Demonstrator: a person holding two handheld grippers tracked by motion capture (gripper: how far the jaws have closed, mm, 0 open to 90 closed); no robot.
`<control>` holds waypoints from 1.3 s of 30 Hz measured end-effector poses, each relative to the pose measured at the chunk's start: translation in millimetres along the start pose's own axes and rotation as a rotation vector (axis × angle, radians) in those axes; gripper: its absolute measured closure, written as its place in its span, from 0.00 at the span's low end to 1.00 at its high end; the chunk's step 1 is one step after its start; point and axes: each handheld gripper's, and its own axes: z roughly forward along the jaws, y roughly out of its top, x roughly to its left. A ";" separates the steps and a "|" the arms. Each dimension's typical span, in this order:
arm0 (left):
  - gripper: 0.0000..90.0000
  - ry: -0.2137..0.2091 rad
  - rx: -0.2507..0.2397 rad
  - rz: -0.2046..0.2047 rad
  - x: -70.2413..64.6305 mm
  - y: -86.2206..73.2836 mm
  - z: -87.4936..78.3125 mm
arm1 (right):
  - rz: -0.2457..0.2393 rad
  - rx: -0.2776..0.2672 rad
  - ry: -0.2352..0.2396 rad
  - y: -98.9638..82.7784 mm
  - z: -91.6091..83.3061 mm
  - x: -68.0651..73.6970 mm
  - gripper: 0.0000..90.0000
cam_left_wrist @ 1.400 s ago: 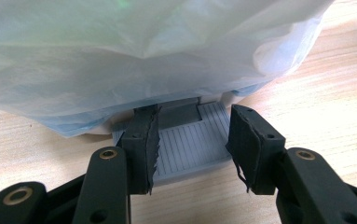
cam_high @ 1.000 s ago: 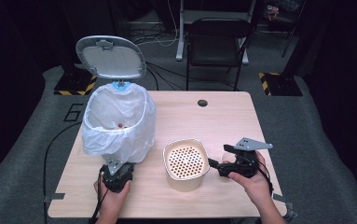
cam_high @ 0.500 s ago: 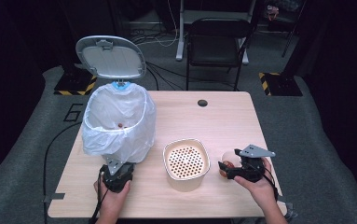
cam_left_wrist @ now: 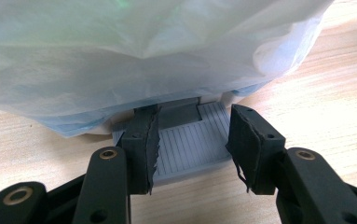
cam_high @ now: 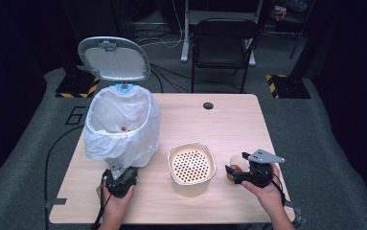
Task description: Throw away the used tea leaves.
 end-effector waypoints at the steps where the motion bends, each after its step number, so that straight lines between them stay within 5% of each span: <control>1: 0.59 -0.001 0.000 -0.001 0.0 0.0 0.0 | -0.002 -0.005 -0.010 0.9 -1.1 -0.6 0.16; 4: 0.59 -0.001 0.000 0.002 0.2 0.0 0.0 | -0.006 0.009 -0.051 0.1 -0.9 -5.2 0.15; 14: 0.59 -0.002 0.000 0.001 0.2 0.0 0.0 | 0.028 0.106 -0.023 -21.1 22.2 -17.9 0.16; 29: 0.59 -0.002 0.000 0.002 0.2 0.1 0.0 | 0.002 0.125 -0.011 -24.4 31.5 -19.4 0.32; 39: 0.59 -0.003 0.006 0.002 0.3 0.2 -0.4 | 0.006 0.111 0.013 -10.6 26.7 -26.7 0.34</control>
